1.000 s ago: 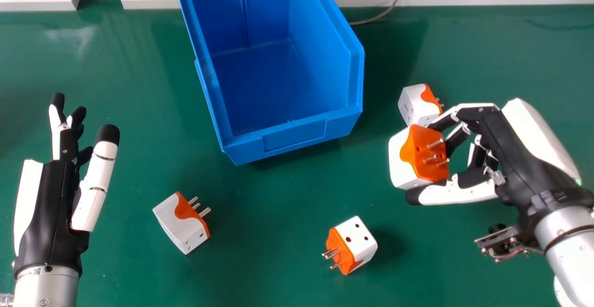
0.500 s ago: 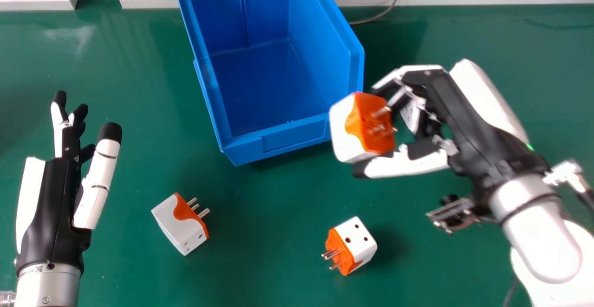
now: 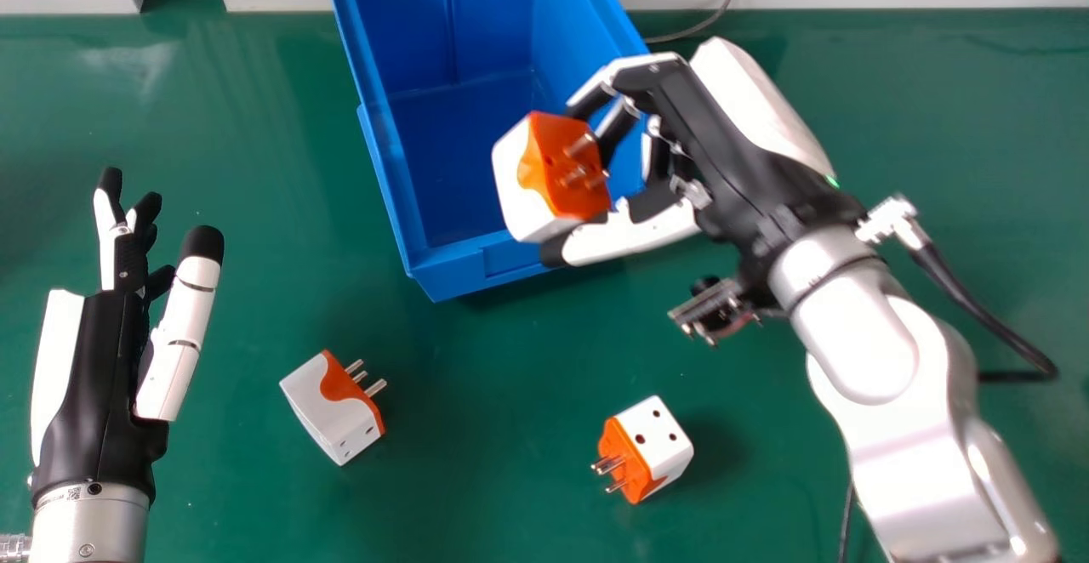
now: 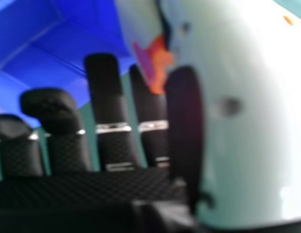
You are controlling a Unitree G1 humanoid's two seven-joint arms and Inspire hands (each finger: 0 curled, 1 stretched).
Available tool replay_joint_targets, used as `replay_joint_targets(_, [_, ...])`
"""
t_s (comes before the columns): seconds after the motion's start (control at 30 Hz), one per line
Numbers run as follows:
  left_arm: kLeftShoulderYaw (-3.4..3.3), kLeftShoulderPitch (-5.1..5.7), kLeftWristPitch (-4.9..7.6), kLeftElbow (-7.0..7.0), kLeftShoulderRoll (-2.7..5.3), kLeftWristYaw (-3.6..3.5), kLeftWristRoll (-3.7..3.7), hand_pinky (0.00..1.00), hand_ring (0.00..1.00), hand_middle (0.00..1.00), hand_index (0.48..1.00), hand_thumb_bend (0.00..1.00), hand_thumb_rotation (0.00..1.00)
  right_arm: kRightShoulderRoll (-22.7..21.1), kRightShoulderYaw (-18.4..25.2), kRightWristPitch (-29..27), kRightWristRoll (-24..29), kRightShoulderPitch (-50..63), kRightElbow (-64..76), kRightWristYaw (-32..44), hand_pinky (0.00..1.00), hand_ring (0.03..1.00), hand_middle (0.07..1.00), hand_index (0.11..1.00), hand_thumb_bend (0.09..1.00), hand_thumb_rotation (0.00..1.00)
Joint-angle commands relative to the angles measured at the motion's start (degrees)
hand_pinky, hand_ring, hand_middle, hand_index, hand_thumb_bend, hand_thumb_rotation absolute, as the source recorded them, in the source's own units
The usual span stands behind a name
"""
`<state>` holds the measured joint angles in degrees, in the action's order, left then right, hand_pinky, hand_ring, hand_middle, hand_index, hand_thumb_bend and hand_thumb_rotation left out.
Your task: Pick all objects and put in blue box
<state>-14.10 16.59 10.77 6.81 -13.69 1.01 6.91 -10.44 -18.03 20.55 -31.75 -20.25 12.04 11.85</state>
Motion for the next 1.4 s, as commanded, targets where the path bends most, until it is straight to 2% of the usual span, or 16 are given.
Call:
replay_joint_targets(0.0, [0.01,-0.14,0.98,0.68,0.08,0.43,0.42,0.91,0.98,0.98,0.979,0.51,0.99,1.03,-0.03,-1.2,-0.89,-4.44,-1.95,-1.98,0.05,0.105,0.438,0.485,0.517,0.0])
replay_joint_targets(0.13, [0.08,0.14,0.75,1.28,0.07,0.27,0.08,0.91,0.98,0.98,0.98,0.51,0.99,2.83,-1.01,-1.4,-1.74,-10.73,-8.73,-3.88,0.04,0.095,0.431,0.487,0.516,0.0])
replay_joint_targets(0.33, [0.09,0.0,1.28,0.48,0.01,0.38,-0.11,0.91,0.98,0.98,0.98,0.51,0.99,5.89,-1.33,-2.05,-1.1,-21.53,-21.36,-6.51,0.04,0.083,0.421,0.488,0.515,0.0])
replay_joint_targets(0.37, [0.12,0.11,1.31,0.61,0.08,0.39,-0.14,0.91,0.98,0.98,0.98,0.51,0.99,6.64,-1.39,-1.99,-1.01,-23.8,-24.21,-7.08,0.03,0.078,0.364,0.484,0.51,0.03])
replay_joint_targets(0.4, [0.13,0.19,1.35,0.69,0.13,0.38,-0.2,0.91,0.98,0.98,0.98,0.51,0.99,7.31,-1.48,-2.0,-0.94,-25.77,-26.77,-7.63,0.03,0.078,0.364,0.484,0.51,0.03])
replay_joint_targets(0.43, [0.16,0.3,1.24,0.95,0.2,0.31,-0.32,0.91,0.98,0.98,0.98,0.51,0.99,8.15,-1.71,-2.05,-1.02,-28.06,-29.95,-8.46,0.03,0.076,0.322,0.481,0.506,0.05])
replay_joint_targets(0.7, [0.51,1.04,-0.34,3.1,0.79,-0.14,-0.85,0.91,0.98,0.98,0.98,0.51,0.99,12.26,-3.55,-4.73,-1.44,-40.94,-50.06,-13.77,0.03,0.076,0.224,0.474,0.497,0.1])
replay_joint_targets(0.93, [0.46,1.07,0.36,2.4,0.88,0.22,-0.02,0.91,0.99,0.98,0.981,0.51,0.98,15.76,-4.18,-7.72,-0.51,-50.95,-68.39,-18.0,0.03,0.081,0.199,0.472,0.494,0.12])
replay_joint_targets(1.07, [0.5,1.4,-0.25,3.37,1.27,0.26,-0.07,0.91,0.99,0.98,0.981,0.52,0.98,17.26,-3.72,-8.6,0.35,-54.41,-75.27,-19.62,0.05,0.099,0.211,0.478,0.493,0.12])
replay_joint_targets(1.27, [0.41,1.92,-0.09,3.7,1.57,0.48,0.16,0.91,0.99,0.98,0.979,0.52,0.97,18.23,-3.67,-8.41,0.8,-57.26,-80.89,-20.58,0.04,0.093,0.192,0.482,0.494,0.11])
replay_joint_targets(1.37, [0.39,1.97,0.21,3.36,1.66,0.58,0.1,0.91,0.99,0.98,0.979,0.53,0.97,18.33,-3.39,-8.05,1.1,-57.95,-82.14,-21.01,0.03,0.093,0.193,0.481,0.495,0.11])
